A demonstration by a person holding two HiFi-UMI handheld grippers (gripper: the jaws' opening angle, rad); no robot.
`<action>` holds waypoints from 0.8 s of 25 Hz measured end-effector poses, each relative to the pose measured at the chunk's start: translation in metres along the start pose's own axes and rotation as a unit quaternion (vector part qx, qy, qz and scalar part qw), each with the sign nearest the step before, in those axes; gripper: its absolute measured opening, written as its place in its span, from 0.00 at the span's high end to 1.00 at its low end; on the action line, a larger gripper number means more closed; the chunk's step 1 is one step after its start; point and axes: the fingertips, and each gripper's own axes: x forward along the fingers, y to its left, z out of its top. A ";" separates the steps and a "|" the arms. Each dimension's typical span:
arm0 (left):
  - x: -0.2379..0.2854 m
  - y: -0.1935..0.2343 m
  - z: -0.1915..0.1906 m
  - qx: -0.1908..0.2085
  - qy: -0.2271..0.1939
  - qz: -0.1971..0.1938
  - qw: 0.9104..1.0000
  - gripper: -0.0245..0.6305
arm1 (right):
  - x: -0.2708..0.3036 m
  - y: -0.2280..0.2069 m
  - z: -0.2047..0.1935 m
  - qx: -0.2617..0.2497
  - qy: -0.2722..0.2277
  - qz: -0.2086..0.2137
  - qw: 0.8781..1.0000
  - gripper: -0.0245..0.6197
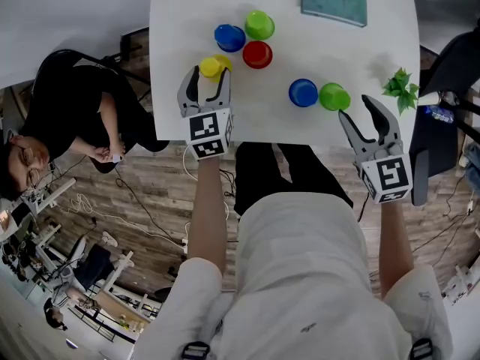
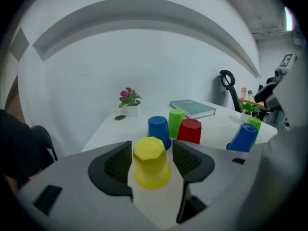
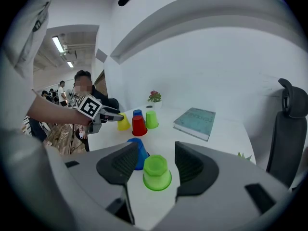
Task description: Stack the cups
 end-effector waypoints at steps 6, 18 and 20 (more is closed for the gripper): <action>0.006 0.004 -0.004 -0.007 0.005 0.004 1.000 0.57 | -0.005 0.003 0.006 -0.002 -0.003 -0.002 1.000 0.59; 0.005 -0.003 -0.007 -0.003 -0.002 -0.008 1.000 0.62 | -0.010 0.002 0.014 -0.013 -0.006 -0.005 1.000 0.59; 0.003 -0.009 -0.005 0.000 -0.006 -0.018 1.000 0.62 | -0.010 0.002 0.016 -0.016 -0.008 -0.005 1.000 0.59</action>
